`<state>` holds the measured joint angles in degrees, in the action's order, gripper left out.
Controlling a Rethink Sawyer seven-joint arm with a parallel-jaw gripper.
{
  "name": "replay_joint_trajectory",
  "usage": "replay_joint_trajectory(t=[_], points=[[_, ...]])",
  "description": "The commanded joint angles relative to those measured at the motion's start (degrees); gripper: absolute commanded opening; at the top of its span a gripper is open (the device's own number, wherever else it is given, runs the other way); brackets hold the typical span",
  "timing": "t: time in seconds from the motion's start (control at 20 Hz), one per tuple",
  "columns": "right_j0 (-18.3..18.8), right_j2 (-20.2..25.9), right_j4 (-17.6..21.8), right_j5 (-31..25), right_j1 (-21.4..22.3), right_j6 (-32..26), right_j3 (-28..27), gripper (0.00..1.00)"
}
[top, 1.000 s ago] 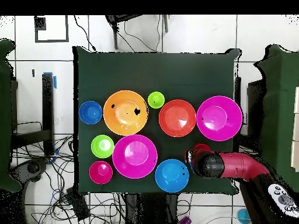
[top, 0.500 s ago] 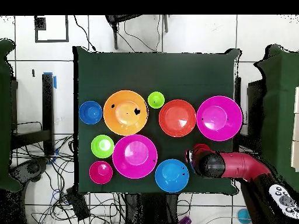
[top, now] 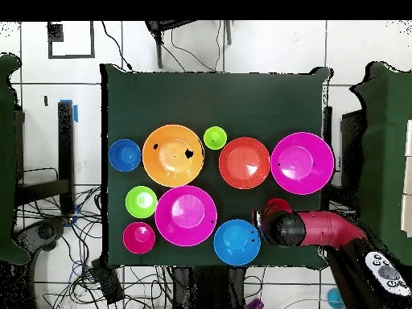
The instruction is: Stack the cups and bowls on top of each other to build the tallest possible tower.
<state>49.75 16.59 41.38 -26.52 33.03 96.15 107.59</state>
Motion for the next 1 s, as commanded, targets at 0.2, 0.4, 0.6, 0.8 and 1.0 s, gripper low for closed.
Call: replay_joint_trajectory(t=[0.2,0.4,0.6,0.8,1.0], points=[[-1.6,3.2,4.5,-1.8,-4.7,-6.8,-4.3,1.00],[-2.8,2.4,4.6,-4.0,-4.7,-7.2,-5.8,1.00],[-3.5,2.0,4.8,-4.9,-4.8,-7.7,-6.7,1.00],[-3.9,1.9,5.0,-4.7,-4.4,-7.5,-6.3,0.00],[-4.0,2.2,5.3,-4.6,-4.0,-7.4,-5.8,0.00]])
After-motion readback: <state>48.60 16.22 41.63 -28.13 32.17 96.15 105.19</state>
